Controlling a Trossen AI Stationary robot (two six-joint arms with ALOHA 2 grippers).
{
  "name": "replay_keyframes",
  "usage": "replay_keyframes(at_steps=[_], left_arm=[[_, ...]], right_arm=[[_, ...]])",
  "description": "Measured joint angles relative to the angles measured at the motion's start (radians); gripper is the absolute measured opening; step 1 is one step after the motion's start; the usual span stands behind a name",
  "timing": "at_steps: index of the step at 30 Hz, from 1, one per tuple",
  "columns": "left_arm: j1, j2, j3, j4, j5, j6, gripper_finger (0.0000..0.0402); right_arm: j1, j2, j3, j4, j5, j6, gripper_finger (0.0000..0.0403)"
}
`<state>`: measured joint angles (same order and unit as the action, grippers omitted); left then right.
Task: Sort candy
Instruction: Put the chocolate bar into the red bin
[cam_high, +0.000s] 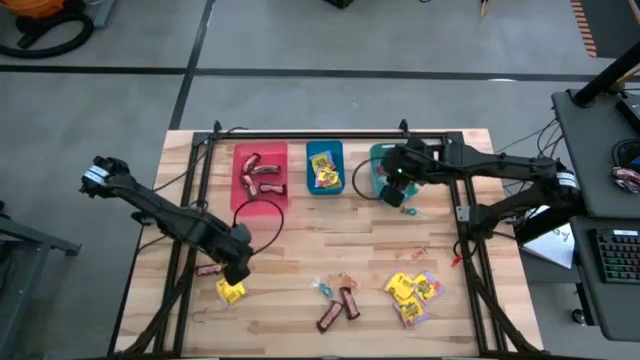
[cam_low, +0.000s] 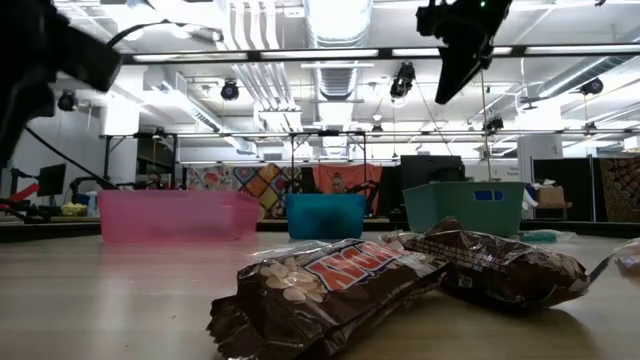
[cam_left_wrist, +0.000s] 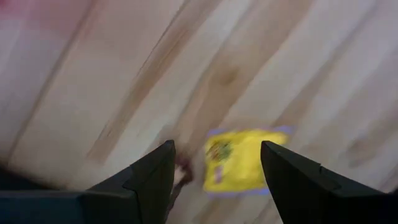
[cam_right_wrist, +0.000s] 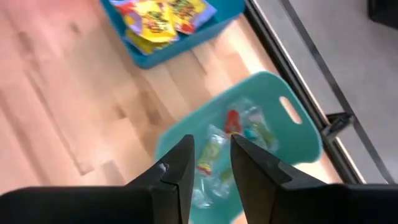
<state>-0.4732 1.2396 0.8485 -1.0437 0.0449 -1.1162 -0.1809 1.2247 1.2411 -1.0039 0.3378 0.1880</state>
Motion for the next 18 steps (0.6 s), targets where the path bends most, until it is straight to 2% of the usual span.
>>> replay_keyframes(at_steps=[3, 7, 12, 18], left_arm=[[-0.011, 0.046, 0.000, -0.057, 0.037, -0.056, 0.0220], [-0.036, 0.114, 0.000, -0.065, 0.080, -0.039, 0.0220], [-0.105, 0.205, 0.000, -0.087, 0.079, 0.031, 0.0220], [-0.164, 0.305, 0.000, -0.147, 0.079, 0.030, 0.0216]], right_arm=[[0.042, -0.001, -0.001, 0.006, 0.001, 0.017, 0.0095], [0.080, 0.003, -0.003, 0.023, 0.002, 0.022, 0.0095], [0.109, 0.016, -0.005, 0.045, 0.003, 0.024, 0.0095], [0.122, 0.034, -0.009, 0.052, 0.003, 0.029, 0.0095]])
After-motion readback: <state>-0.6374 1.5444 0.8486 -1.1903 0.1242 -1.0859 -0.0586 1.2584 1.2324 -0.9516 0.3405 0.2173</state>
